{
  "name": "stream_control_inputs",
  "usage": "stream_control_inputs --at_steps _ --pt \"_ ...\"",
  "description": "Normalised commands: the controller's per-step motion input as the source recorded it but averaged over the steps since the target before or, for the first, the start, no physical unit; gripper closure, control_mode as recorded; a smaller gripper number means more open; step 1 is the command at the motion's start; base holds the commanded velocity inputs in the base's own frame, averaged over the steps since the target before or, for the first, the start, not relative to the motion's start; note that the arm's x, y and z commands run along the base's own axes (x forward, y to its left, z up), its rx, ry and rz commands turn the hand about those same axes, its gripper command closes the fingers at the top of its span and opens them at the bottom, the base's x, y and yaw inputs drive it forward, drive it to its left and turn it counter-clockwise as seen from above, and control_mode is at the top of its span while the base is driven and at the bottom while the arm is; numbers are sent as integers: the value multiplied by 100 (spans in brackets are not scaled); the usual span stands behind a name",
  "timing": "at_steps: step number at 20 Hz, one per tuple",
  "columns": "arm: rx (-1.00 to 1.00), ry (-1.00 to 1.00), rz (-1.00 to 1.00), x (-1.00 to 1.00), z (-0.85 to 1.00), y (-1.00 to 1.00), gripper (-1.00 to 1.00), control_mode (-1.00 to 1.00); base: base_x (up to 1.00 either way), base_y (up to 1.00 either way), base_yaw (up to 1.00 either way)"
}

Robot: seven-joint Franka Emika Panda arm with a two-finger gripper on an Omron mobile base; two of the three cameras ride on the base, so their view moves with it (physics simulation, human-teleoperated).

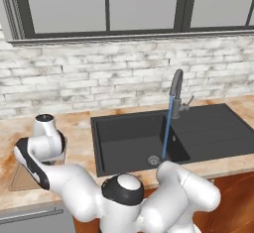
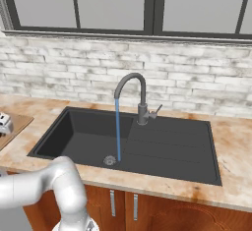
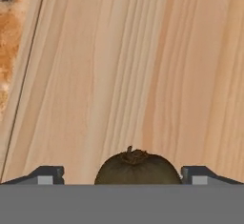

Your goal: Pick the kiwi from the sink and place it on the cutting board to airdry. Then turn off the sink faucet.

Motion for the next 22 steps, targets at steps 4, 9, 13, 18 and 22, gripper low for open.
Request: stream_control_inputs --at_steps 4,9,13,18,22 --pt "1 -4 -1 -28 50 -18 -100 -100 0 0 0" --pt "3 -8 0 -44 38 -43 -100 -100 0 0 0" --pt "5 -13 0 -56 16 -77 -100 -100 0 0 0" --pt "8 -11 0 -56 55 -92 -100 -100 0 0 0" --pt "13 -5 0 -57 83 -90 -100 -100 0 0 0"
